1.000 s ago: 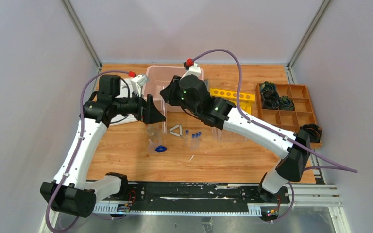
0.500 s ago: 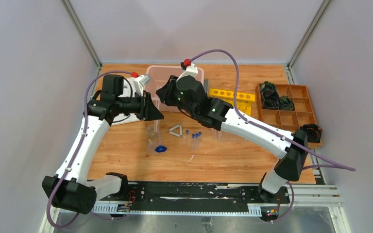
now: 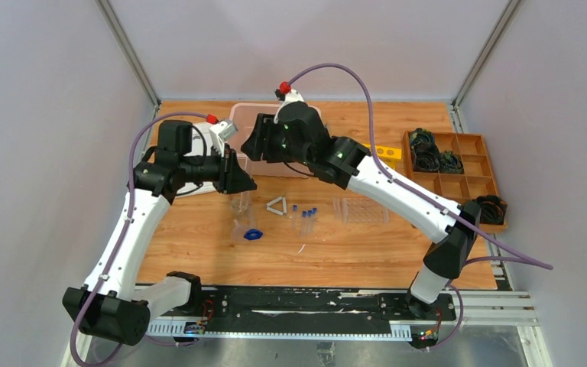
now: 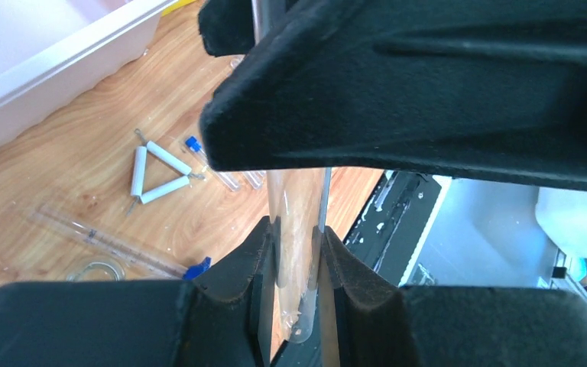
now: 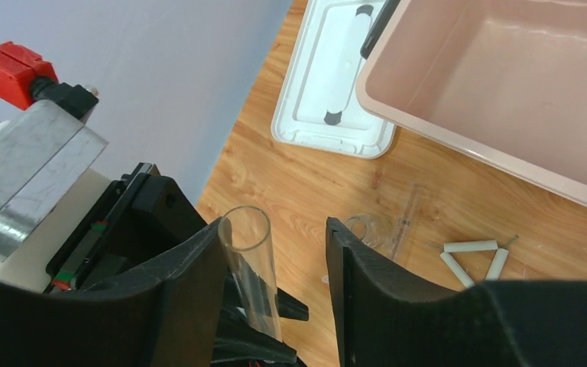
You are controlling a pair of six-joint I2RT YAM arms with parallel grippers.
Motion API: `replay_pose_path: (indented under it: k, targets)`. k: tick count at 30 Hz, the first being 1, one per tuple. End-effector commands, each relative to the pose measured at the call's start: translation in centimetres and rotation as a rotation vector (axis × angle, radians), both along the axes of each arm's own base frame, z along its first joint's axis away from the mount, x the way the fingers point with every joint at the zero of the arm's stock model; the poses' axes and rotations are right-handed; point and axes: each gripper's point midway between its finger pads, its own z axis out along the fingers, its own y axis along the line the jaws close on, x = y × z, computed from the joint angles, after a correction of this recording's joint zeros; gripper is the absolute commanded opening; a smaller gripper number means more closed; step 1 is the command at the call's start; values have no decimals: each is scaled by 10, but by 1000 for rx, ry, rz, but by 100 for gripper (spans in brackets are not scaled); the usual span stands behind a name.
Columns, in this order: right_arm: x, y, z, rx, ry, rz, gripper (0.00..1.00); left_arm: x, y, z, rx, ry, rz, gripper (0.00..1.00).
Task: Organize the chemistry lab equipment
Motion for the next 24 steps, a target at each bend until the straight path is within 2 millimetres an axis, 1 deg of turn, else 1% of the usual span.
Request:
replay_pose_path:
  k: [1, 3, 7, 10, 14, 16, 17, 19, 20, 21, 22, 23, 24]
  targets:
    - [-16, 4, -12, -71, 63, 159, 52, -5, 0, 6, 4, -59, -34, 2]
    - [-18, 5, -9, -62, 65, 183, 47, -6, 0, 5, 7, -60, -34, 2]
    - [-12, 4, -4, -48, 76, 217, 38, -9, 2, 5, 24, -74, -41, 2]
    - [-10, 3, -4, -40, 110, 264, 32, -9, 5, 4, 41, -93, -35, 2]
    - [-13, 1, -4, -35, 140, 335, 23, -6, 8, 2, 64, -110, -19, 2]
    - [-13, -2, -5, -42, 150, 365, 16, -3, 11, 0, 83, -116, -3, 4]
    - [-14, -3, -5, -45, 155, 382, 10, -1, 12, -2, 94, -116, 5, 8]
    - [-12, -10, -5, -57, 157, 386, 1, 2, 14, -4, 106, -116, 16, 22]
    - [-9, -14, -4, -60, 155, 382, 0, 3, 15, -5, 111, -112, 26, 44]
    - [-4, -21, -3, -61, 152, 370, 0, 5, 16, -5, 117, -104, 43, 75]
    - [3, -29, 0, -62, 146, 347, 0, 7, 18, -6, 127, -100, 58, 96]
    - [10, -39, 4, -68, 132, 318, 0, 10, 20, -7, 139, -101, 76, 99]
    - [22, -54, 8, -84, 108, 271, 0, 13, 23, -8, 155, -101, 97, 100]
